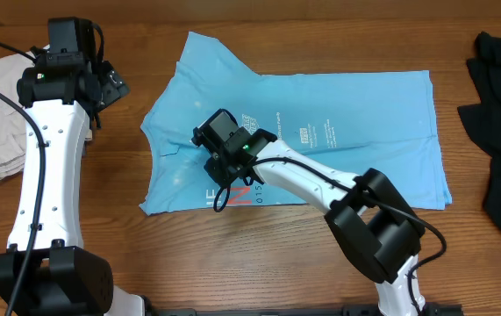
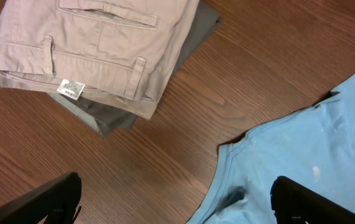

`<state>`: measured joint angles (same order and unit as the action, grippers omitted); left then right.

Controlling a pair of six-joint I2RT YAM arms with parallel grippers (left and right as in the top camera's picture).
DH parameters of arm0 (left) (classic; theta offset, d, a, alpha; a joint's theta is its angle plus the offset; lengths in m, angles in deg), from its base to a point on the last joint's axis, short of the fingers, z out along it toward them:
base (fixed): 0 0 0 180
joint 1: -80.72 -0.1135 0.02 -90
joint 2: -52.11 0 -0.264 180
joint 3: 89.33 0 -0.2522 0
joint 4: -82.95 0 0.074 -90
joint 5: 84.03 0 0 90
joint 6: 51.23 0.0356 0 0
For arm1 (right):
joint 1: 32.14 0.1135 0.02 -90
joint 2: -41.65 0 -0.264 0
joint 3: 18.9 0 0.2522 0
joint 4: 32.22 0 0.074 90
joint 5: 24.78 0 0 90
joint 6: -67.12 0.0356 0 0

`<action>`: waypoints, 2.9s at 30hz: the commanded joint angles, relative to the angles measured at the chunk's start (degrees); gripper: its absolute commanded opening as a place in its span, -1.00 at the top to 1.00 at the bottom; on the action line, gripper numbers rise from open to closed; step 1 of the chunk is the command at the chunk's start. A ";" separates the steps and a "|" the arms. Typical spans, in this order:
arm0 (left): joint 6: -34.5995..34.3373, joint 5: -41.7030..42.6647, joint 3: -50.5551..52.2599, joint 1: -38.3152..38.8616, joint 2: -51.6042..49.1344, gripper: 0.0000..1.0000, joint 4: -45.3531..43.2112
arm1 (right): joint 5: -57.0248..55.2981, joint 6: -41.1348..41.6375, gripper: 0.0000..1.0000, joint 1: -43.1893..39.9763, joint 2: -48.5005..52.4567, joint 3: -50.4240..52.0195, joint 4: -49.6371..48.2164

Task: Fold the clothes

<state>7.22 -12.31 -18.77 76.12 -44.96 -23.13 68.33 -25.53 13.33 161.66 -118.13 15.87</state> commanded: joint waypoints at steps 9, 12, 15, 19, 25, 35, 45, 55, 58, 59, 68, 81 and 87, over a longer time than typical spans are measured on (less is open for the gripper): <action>0.26 -1.18 -0.52 0.02 0.11 -1.00 -0.04 | 4.26 7.41 0.47 -0.04 -0.39 -0.04 0.61; 0.26 -1.18 -0.52 0.02 0.11 -1.00 -0.04 | 4.24 7.32 0.42 -0.04 -0.35 -0.02 0.55; 0.26 -1.18 -0.52 0.02 0.11 -1.00 -0.04 | 4.22 7.17 0.34 -0.04 -0.28 -0.02 0.31; 0.26 -1.18 -0.52 0.02 0.11 -1.00 -0.04 | 4.02 6.91 0.21 -0.04 -0.24 -0.02 0.17; 0.26 -1.18 -0.52 0.02 0.11 -0.99 -0.04 | 4.00 6.75 0.14 -0.04 0.31 -0.02 -0.92; 0.26 -1.18 -0.52 0.02 0.11 -1.00 -0.04 | 3.96 6.75 0.13 -0.04 2.47 -0.02 -1.55; 0.26 -1.18 -0.52 0.02 0.11 -1.00 -0.04 | 2.49 6.78 0.14 -0.11 3.74 -0.02 -1.62; 0.26 -1.18 -0.52 0.02 0.11 -1.00 -0.04 | 2.51 6.78 0.40 -0.11 3.74 -0.02 -1.31; 0.26 -1.18 -0.52 0.02 0.11 -0.99 -0.04 | 2.51 6.80 0.47 -0.11 3.74 -0.02 -1.27; 0.26 -1.18 -0.52 0.02 0.11 -1.00 -0.04 | 2.51 6.80 0.48 -0.11 3.74 -0.02 -1.27; 0.26 -1.18 -0.52 0.02 0.11 -1.00 -0.04 | 2.51 6.80 0.92 -0.22 3.58 -2.23 -0.94; 0.26 -1.18 -0.52 0.02 0.11 -1.00 -0.04 | -12.26 6.69 0.92 -1.03 2.27 -6.12 -3.87; 0.26 -1.18 -0.52 0.02 0.11 -0.99 -0.04 | -12.07 6.75 0.92 -3.69 2.49 -5.92 -7.98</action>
<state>7.22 -12.33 -18.77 76.12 -44.96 -23.13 58.47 -18.65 11.17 164.65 -122.77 9.20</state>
